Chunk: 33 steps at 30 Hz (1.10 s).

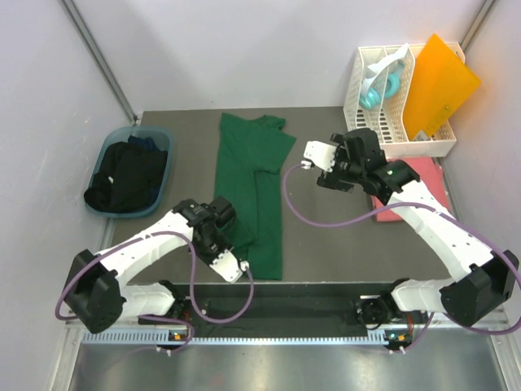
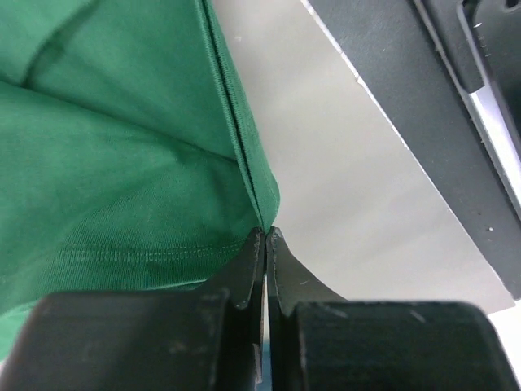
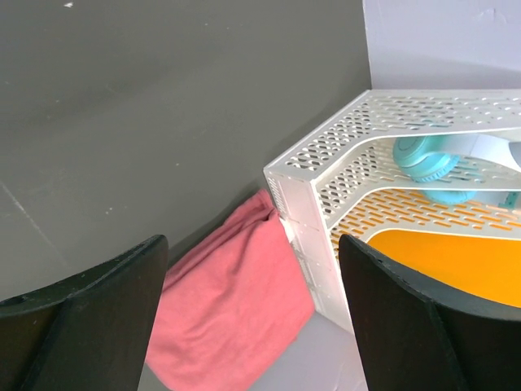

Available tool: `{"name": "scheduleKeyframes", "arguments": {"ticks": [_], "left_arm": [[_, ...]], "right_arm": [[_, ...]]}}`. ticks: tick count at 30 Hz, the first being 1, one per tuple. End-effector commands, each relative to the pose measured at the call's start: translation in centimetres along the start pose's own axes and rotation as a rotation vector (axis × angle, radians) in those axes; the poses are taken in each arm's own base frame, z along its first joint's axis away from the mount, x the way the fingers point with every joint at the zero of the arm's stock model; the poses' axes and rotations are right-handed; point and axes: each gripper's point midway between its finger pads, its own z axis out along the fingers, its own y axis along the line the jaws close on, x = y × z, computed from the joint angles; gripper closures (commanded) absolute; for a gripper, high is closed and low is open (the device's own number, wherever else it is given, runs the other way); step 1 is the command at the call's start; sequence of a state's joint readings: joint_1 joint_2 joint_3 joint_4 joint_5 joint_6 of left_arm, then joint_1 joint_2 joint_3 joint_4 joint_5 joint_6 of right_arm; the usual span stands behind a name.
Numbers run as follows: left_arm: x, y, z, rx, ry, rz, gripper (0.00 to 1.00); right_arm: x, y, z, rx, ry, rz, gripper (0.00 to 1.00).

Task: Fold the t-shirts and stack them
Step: Rotate the tshirt 90 degrees

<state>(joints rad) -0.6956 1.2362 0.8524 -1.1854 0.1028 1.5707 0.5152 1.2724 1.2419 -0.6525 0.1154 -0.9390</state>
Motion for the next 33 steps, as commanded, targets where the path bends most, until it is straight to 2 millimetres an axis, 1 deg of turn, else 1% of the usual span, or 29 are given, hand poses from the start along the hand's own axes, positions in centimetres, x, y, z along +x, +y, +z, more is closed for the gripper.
{"name": "scheduleKeyframes", "arguments": {"ticks": [1, 4, 5, 10, 13, 14, 15, 16, 17, 18, 19, 20, 21, 22, 24, 25, 26, 27, 28, 29, 30, 31, 32, 33], "left_arm": [[-2.0, -1.4, -0.9, 0.037, -0.102, 0.126, 1.0], [-2.3, -2.0, -0.9, 0.05, -0.118, 0.167, 1.0], [-2.3, -2.2, -0.9, 0.055, -0.119, 0.173, 1.0], [-1.3, -4.5, -0.3, 0.151, -0.08, 0.261, 0.99], [-0.6, -5.7, 0.1, 0.189, -0.05, 0.335, 0.92], [-0.5, -6.0, 0.3, 0.195, -0.046, 0.354, 0.89], [-0.2, -6.1, 0.4, 0.187, -0.032, 0.375, 0.82], [0.0, -6.5, 0.8, 0.2, -0.021, 0.412, 0.77], [0.3, -6.7, 1.0, 0.198, -0.008, 0.431, 0.71], [0.4, -6.4, 1.0, 0.167, 0.008, 0.452, 0.61], [0.6, -6.7, 1.6, 0.172, 0.013, 0.479, 0.57], [0.9, -6.4, 1.8, 0.151, 0.037, 0.495, 0.57], [1.0, -6.4, 2.1, 0.126, 0.045, 0.513, 0.54], [0.9, -5.5, 2.2, 0.074, 0.057, 0.521, 0.54], [0.8, -4.7, 2.4, 0.0, 0.069, 0.519, 0.53], [0.8, -3.3, 2.3, -0.069, 0.083, 0.511, 0.52], [0.7, -2.5, 2.0, -0.125, 0.09, 0.503, 0.53], [0.8, -1.8, 2.2, -0.167, 0.097, 0.468, 0.53], [0.7, 0.0, 1.8, -0.25, 0.107, 0.448, 0.55], [0.6, 1.0, 1.4, -0.302, 0.112, 0.423, 0.57], [0.8, 1.7, 1.2, -0.352, 0.103, 0.327, 0.6], [0.8, 2.7, 0.8, -0.401, 0.099, 0.275, 0.6], [0.9, 4.8, -0.2, -0.497, 0.106, 0.222, 0.62], [1.4, 5.5, -0.8, -0.543, 0.104, 0.101, 0.64]], "right_arm": [[-1.5, 1.3, 0.4, -0.053, -0.043, 0.023, 0.15], [-2.3, 2.1, 1.0, -0.079, -0.053, 0.015, 0.16], [-2.7, 2.0, 0.9, -0.073, -0.06, 0.018, 0.16], [-3.4, 2.3, 1.3, -0.083, -0.068, 0.028, 0.16], [-3.5, 2.8, 1.2, -0.09, -0.066, 0.03, 0.16], [-3.5, 2.9, 1.2, -0.089, -0.062, 0.03, 0.16], [-3.6, 3.1, 1.2, -0.092, -0.063, 0.035, 0.16], [-3.5, 3.3, 1.2, -0.093, -0.063, 0.033, 0.16], [-3.5, 3.4, 1.2, -0.094, -0.06, 0.031, 0.15], [-3.5, 3.5, 1.2, -0.095, -0.059, 0.03, 0.15], [-3.4, 3.7, 1.3, -0.098, -0.056, 0.027, 0.14], [-3.4, 3.8, 1.3, -0.1, -0.054, 0.024, 0.14], [-3.5, 3.8, 1.3, -0.102, -0.054, 0.023, 0.14], [-3.4, 4.0, 1.4, -0.106, -0.05, 0.021, 0.14], [-3.6, 3.9, 1.4, -0.104, -0.052, 0.02, 0.14], [-3.7, 3.9, 1.6, -0.105, -0.051, 0.018, 0.14], [-3.8, 3.8, 1.6, -0.104, -0.053, 0.016, 0.14], [-3.9, 3.8, 1.7, -0.102, -0.055, 0.018, 0.14], [-4.1, 3.6, 1.7, -0.101, -0.056, 0.015, 0.14], [-4.2, 3.5, 1.7, -0.099, -0.061, 0.012, 0.14], [-4.3, 3.4, 1.8, -0.097, -0.061, 0.012, 0.14], [-4.4, 3.3, 1.8, -0.092, -0.063, 0.01, 0.14], [-4.5, 3.2, 1.9, -0.092, -0.067, 0.006, 0.14], [-4.6, 3.2, 2.0, -0.091, -0.066, 0.004, 0.14]]}}
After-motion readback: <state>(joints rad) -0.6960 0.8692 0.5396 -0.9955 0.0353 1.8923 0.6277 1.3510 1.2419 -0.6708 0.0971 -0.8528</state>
